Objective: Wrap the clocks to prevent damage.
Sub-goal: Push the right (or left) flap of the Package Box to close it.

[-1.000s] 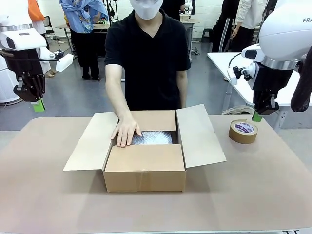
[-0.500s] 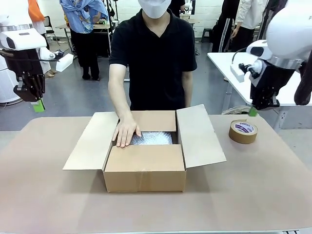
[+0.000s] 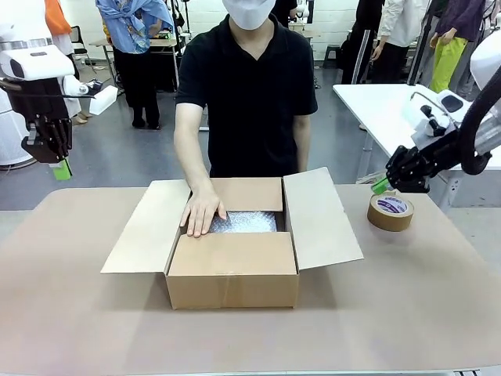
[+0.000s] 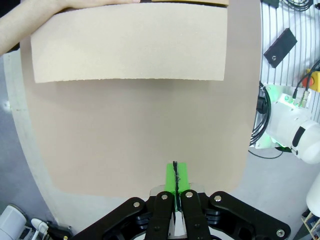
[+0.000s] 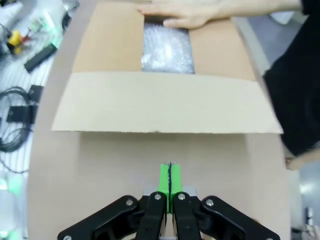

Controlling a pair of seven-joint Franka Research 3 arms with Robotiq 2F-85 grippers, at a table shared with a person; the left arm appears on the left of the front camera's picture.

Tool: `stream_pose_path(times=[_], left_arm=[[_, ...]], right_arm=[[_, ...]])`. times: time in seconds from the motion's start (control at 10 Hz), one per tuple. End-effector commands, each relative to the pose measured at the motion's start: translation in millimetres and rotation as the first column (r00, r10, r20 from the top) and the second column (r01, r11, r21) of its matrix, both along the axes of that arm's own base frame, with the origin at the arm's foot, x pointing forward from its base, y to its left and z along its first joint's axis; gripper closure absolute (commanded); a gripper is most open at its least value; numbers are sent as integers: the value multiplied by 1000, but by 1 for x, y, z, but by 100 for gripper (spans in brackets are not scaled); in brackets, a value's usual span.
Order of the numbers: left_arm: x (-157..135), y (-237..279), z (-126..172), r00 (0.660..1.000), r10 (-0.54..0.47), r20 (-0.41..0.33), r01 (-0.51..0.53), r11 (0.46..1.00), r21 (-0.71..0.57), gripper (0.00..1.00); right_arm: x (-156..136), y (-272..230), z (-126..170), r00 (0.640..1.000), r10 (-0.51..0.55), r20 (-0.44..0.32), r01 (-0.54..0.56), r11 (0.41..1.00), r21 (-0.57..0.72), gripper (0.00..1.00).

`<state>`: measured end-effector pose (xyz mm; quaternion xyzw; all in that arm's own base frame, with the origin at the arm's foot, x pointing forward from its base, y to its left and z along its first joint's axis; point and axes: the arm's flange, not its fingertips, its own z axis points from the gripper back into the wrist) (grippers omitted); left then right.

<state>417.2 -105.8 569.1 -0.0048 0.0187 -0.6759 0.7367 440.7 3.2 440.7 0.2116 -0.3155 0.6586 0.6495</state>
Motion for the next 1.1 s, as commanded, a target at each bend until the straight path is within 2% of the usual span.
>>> stream_pose_path(times=[0.0,0.2,0.3,0.7,0.8,1.0], left_arm=[[0,1,2,1000,1,-3,-1,1000,2,100],[0,1,2,1000,1,-3,-1,1000,2,100],[0,1,2,1000,1,-3,-1,1000,2,100],[0,1,2,1000,1,-3,-1,1000,2,100],[0,1,2,1000,1,-3,-1,1000,2,100],[0,1,2,1000,1,-3,-1,1000,2,100]], right_arm=[[18,-6,-16,998,7,-67,-5,999,35,99],[17,-7,-26,999,-43,-28,43,999,-2,99],[9,-6,-27,997,-13,-80,16,999,43,99],[11,-7,-29,996,-18,-86,20,1000,18,99],[16,2,-48,993,7,-120,-4,1000,28,99],[31,15,-78,990,17,-142,-7,998,70,99]])
